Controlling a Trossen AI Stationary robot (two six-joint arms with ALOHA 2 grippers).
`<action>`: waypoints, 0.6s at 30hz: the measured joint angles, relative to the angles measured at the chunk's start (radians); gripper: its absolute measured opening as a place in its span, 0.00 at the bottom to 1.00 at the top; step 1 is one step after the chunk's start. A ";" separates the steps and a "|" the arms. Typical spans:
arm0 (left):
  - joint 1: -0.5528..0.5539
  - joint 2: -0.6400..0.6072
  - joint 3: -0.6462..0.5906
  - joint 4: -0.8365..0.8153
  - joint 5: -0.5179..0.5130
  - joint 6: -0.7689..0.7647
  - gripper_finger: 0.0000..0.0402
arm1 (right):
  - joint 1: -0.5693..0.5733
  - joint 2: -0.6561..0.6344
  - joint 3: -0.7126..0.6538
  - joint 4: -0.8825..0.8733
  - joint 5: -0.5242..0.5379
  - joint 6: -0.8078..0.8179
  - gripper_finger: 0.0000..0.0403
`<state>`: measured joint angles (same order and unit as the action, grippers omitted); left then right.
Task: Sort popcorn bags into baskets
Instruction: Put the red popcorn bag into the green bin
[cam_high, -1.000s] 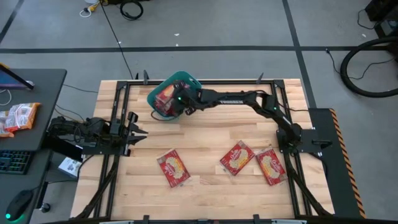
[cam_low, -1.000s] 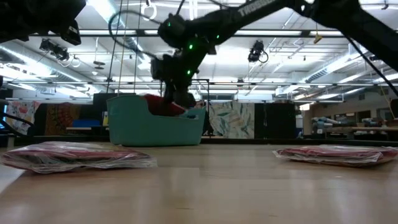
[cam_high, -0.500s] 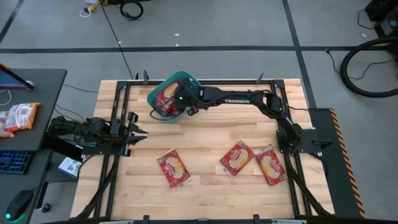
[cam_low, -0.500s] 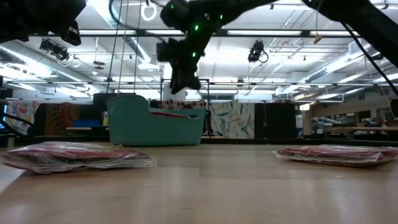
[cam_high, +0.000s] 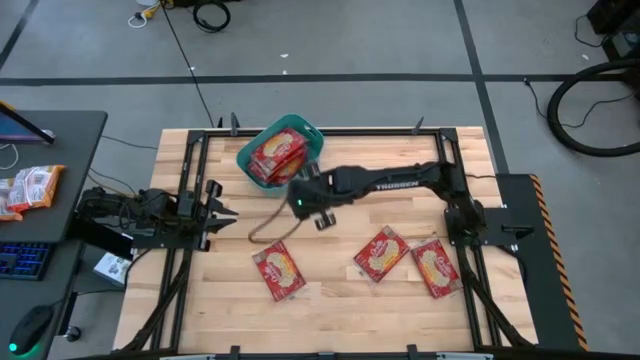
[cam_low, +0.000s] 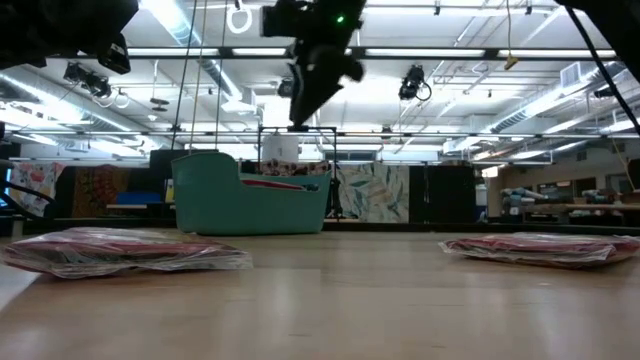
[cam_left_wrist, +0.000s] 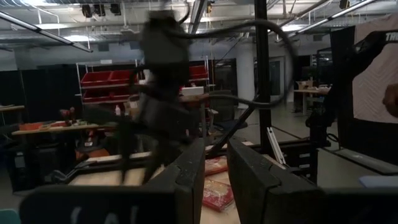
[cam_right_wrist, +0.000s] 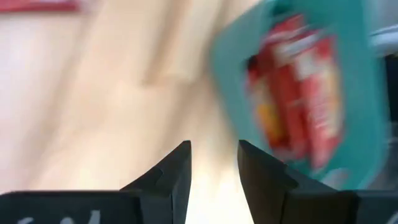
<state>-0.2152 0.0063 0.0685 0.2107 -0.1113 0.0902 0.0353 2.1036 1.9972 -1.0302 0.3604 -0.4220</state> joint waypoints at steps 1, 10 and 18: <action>0.000 0.000 0.000 -0.004 0.000 0.000 0.18 | 0.018 0.000 0.000 -0.042 -0.017 0.037 0.33; 0.000 0.000 0.000 -0.006 0.000 0.000 0.18 | 0.166 -0.007 -0.017 -0.287 -0.234 0.322 0.33; 0.000 0.000 0.000 -0.002 0.000 -0.008 0.18 | 0.237 -0.007 -0.162 -0.323 -0.352 0.465 0.36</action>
<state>-0.2153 0.0063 0.0684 0.2090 -0.1112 0.0822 0.2724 2.0964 1.8353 -1.3533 0.0083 0.0435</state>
